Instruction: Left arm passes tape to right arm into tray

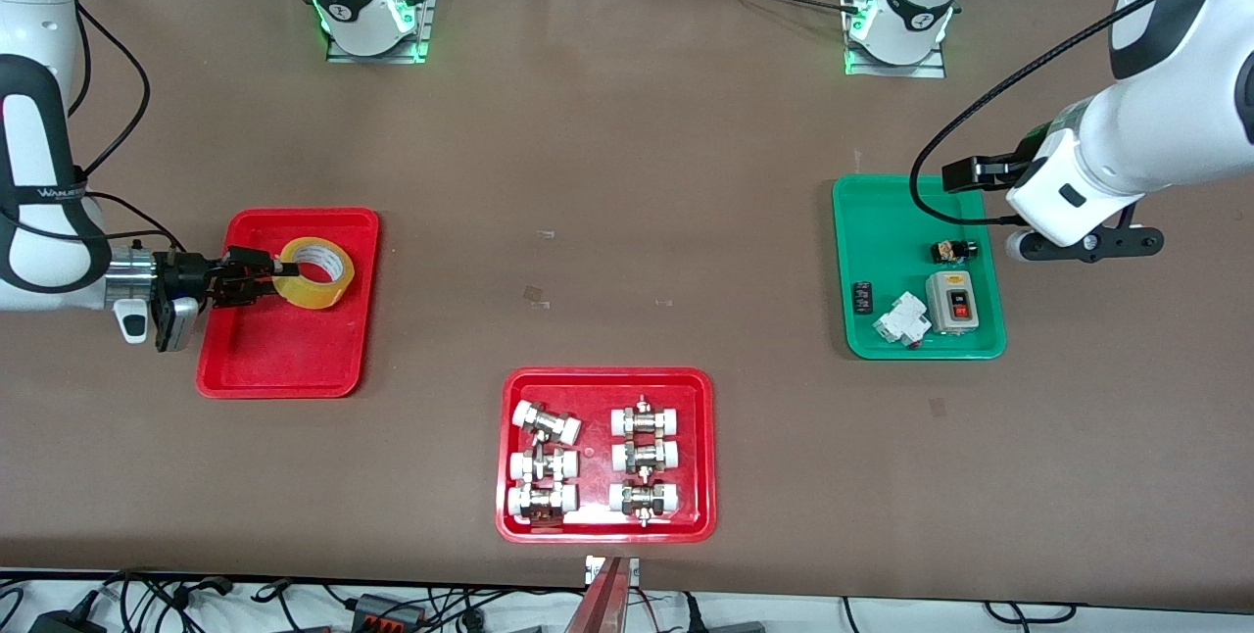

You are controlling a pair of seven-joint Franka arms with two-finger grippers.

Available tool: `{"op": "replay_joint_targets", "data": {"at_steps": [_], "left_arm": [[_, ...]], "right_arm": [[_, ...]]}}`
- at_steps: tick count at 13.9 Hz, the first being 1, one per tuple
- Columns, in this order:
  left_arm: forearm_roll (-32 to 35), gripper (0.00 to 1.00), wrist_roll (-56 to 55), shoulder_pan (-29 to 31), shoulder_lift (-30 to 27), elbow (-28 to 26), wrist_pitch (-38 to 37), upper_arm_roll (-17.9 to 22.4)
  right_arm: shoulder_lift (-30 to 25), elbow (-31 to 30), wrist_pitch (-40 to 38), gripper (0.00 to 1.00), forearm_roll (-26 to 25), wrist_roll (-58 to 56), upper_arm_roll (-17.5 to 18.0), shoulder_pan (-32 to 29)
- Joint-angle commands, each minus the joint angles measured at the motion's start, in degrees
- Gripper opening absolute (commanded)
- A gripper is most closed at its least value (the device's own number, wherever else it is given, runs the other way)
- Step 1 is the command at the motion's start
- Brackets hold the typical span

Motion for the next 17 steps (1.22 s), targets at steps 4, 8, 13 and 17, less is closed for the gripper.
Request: {"op": "replay_joint_targets", "data": {"at_steps": [4, 8, 13, 17], "left_arm": [[0.5, 1.0, 1.4, 1.1, -4.2, -8.1, 0.2, -1.6], [0.4, 1.0, 1.4, 0.5, -16.7, -25.7, 11.8, -1.7], [0.5, 1.0, 2.1, 0.4, -16.9, -25.4, 12.3, -1.8], [-2.4, 1.0, 2.0, 0.3, -16.4, -26.2, 15.9, -2.3]], "right_arm": [[-2.2, 0.6, 6.5, 1.0, -10.7, -2.9, 1.0, 2.3], [-6.3, 0.5, 11.7, 1.0, -20.8, -2.1, 0.9, 6.5], [-17.3, 0.3, 8.9, 1.0, -35.2, 16.5, 0.6, 12.5], [-27.2, 0.2, -0.8, 1.0, -40.0, 39.3, 0.7, 17.7]]}}
